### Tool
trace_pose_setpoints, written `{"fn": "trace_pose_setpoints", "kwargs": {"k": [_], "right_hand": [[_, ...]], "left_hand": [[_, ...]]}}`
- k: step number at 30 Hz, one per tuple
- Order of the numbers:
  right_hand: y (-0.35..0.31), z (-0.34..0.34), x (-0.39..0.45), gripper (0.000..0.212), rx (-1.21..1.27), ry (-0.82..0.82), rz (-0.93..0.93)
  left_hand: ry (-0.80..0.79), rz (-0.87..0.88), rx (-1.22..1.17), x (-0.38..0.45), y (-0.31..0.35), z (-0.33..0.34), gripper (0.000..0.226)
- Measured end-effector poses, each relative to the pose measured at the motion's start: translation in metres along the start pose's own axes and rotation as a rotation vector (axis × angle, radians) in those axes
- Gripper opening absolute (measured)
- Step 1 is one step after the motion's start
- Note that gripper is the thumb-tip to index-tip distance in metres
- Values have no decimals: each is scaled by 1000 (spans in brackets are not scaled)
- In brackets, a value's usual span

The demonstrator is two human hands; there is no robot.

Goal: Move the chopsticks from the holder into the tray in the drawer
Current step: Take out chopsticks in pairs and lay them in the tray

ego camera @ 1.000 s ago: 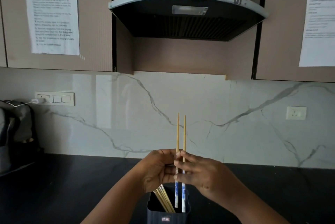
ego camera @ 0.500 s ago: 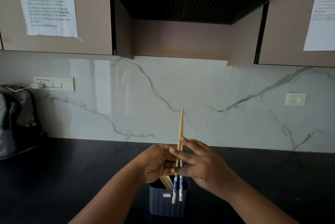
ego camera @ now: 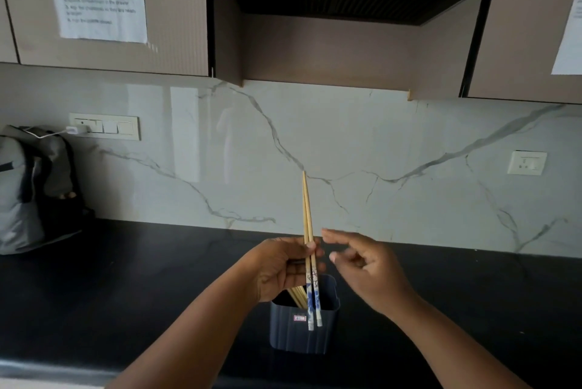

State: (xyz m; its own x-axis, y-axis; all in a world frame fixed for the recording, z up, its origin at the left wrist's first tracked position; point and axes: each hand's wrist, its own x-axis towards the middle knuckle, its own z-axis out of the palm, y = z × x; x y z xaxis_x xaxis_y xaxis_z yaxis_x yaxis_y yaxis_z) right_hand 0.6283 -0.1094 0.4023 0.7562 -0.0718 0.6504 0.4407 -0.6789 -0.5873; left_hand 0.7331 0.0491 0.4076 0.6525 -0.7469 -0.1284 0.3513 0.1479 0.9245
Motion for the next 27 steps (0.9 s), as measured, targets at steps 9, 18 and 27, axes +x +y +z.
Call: {"fn": "trace_pose_setpoints", "kwargs": {"k": [9, 18, 27], "right_hand": [[-16, 33, 31, 10, 434, -9, 769], [-13, 73, 30, 15, 419, -2, 756], [29, 88, -27, 14, -18, -179, 706]], "left_hand": [[0, 73, 327, -1, -5, -21, 20], [15, 238, 668, -1, -16, -60, 19], [44, 165, 1190, 31, -83, -156, 43]]}}
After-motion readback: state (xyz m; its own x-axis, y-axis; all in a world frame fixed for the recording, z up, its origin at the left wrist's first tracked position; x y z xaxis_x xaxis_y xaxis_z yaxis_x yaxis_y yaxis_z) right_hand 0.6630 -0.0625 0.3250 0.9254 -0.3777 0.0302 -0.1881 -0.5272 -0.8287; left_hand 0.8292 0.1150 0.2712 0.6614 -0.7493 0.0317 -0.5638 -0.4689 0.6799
